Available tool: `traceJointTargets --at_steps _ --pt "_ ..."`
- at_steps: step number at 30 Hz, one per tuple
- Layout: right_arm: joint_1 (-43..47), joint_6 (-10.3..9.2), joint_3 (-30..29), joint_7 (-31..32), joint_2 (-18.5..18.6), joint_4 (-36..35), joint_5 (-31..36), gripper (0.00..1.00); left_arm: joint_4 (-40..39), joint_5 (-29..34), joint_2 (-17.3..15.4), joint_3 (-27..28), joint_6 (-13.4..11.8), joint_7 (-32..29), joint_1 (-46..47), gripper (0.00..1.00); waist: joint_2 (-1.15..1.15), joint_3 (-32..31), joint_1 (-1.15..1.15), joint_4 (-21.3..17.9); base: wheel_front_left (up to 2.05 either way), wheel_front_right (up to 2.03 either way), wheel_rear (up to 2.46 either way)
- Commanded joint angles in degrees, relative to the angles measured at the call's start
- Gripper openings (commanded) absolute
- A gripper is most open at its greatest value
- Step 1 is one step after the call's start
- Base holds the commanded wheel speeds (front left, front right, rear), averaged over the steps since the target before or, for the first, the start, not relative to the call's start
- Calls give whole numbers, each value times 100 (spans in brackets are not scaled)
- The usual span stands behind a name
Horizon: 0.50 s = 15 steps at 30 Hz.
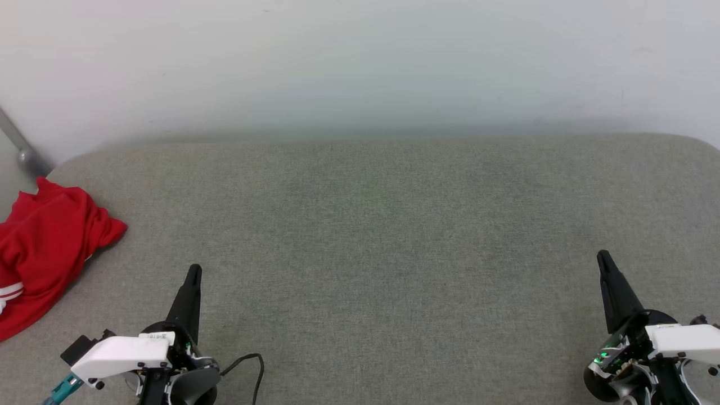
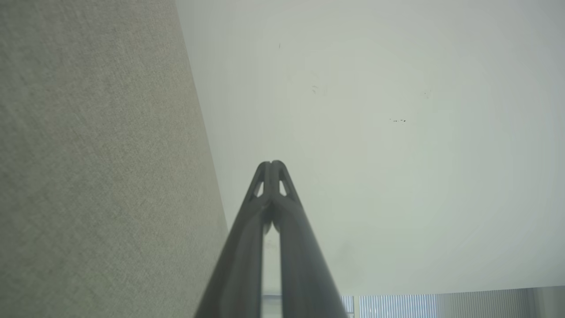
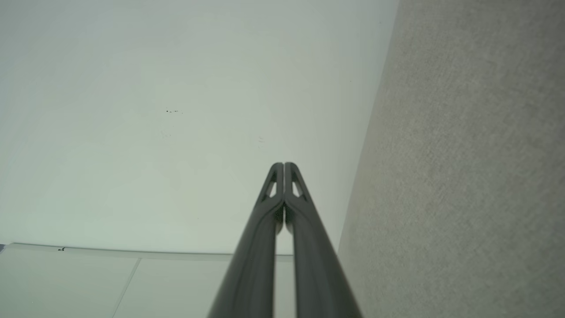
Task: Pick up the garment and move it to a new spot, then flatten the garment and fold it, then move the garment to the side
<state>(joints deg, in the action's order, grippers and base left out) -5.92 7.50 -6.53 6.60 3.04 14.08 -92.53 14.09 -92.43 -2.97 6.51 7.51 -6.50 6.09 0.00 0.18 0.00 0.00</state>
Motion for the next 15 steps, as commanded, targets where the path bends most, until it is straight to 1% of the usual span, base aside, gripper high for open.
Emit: traceJointTargets --at_steps 1,15 --pt "-76 -2 -6 11 -25 6 34 0 1 16 12 23 13 -27 43 0 0 0 0 0 0 0 0" --pt "-76 -2 -4 10 -25 6 32 0 1 16 11 24 13 -22 43 0 0 0 0 0 0 0 0"
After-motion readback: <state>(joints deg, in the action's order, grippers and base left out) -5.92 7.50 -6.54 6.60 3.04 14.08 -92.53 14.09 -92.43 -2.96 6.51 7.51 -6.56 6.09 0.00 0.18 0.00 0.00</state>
